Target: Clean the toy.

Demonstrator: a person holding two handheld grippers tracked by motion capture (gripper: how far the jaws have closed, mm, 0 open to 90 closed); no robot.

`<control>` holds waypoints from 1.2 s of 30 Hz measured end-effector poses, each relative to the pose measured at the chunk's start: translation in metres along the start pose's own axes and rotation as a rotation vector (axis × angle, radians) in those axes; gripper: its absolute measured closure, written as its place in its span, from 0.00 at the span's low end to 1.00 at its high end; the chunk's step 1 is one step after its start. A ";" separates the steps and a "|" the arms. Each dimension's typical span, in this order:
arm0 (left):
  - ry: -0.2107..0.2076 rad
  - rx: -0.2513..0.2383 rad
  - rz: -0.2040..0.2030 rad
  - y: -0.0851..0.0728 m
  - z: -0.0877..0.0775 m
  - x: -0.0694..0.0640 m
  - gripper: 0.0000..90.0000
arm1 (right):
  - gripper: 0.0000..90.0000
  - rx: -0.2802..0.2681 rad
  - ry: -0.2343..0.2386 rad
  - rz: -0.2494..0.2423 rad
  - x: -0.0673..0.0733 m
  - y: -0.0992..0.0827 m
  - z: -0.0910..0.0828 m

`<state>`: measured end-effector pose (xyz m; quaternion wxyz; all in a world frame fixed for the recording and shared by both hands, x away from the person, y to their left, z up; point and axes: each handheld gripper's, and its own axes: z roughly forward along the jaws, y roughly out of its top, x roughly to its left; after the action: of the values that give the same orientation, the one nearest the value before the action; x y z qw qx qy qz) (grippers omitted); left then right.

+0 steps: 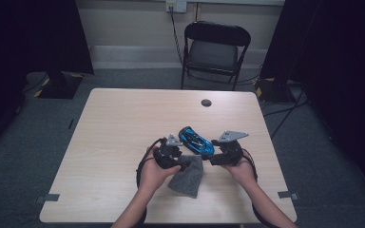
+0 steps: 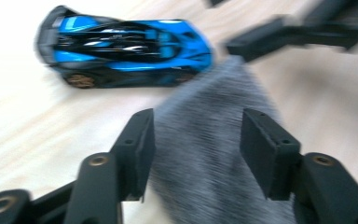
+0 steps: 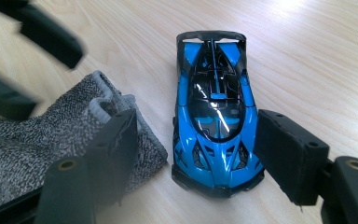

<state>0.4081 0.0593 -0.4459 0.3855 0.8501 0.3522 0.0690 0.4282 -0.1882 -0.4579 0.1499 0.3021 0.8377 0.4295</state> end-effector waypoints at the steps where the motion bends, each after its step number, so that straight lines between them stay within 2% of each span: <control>1: 0.003 0.007 0.012 0.001 0.007 0.003 0.48 | 0.34 -0.001 0.002 0.007 0.000 -0.001 0.000; 3: -0.003 0.041 0.024 0.002 0.014 0.006 0.46 | 0.34 -0.003 0.008 0.015 -0.001 -0.002 0.000; 5: -0.015 0.053 0.043 0.003 0.021 0.006 0.47 | 0.34 0.000 0.012 0.017 -0.002 -0.002 0.001; 6: -0.004 0.066 0.051 0.003 0.025 0.006 0.50 | 0.34 -0.004 0.016 0.018 -0.002 -0.003 0.001; 7: -0.005 0.077 0.050 0.003 0.026 0.007 0.58 | 0.34 -0.003 0.018 0.018 -0.001 -0.003 0.001; 8: -0.014 0.105 0.027 0.002 0.029 0.009 0.69 | 0.34 -0.002 0.019 0.017 -0.001 -0.003 0.002; 9: -0.002 0.120 0.007 0.002 0.029 0.010 0.78 | 0.34 0.001 0.022 0.014 0.000 -0.003 0.002; 10: 0.006 0.131 0.003 0.002 0.029 0.011 0.82 | 0.34 0.002 0.023 0.011 0.001 -0.003 0.002; 12: 0.014 0.142 -0.033 0.002 0.028 0.015 0.89 | 0.34 0.001 0.027 0.008 0.002 -0.003 0.002; 14: 0.028 0.155 -0.043 0.001 0.026 0.018 0.93 | 0.35 -0.004 0.035 0.012 0.004 -0.003 0.002; 20: 0.106 0.152 -0.125 -0.008 0.009 0.036 0.95 | 0.35 -0.016 0.054 0.002 0.011 0.001 0.001; 23: 0.142 0.149 -0.151 -0.015 -0.001 0.045 0.95 | 0.35 -0.023 0.070 -0.010 0.019 0.005 0.001; 28: 0.162 0.145 -0.160 -0.023 -0.012 0.049 0.91 | 0.35 -0.028 0.118 -0.029 0.035 0.010 0.005; 33: 0.165 0.147 -0.155 -0.022 -0.015 0.049 0.90 | 0.38 -0.018 0.187 -0.047 0.057 0.011 0.014; 36: 0.169 0.128 -0.156 -0.021 -0.016 0.048 0.87 | 0.40 -0.003 0.222 -0.044 0.068 0.009 0.021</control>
<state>0.4263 0.1100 -0.4573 0.3035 0.8341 0.4522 0.0876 0.3904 -0.1278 -0.4624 0.0661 0.2343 0.8550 0.4580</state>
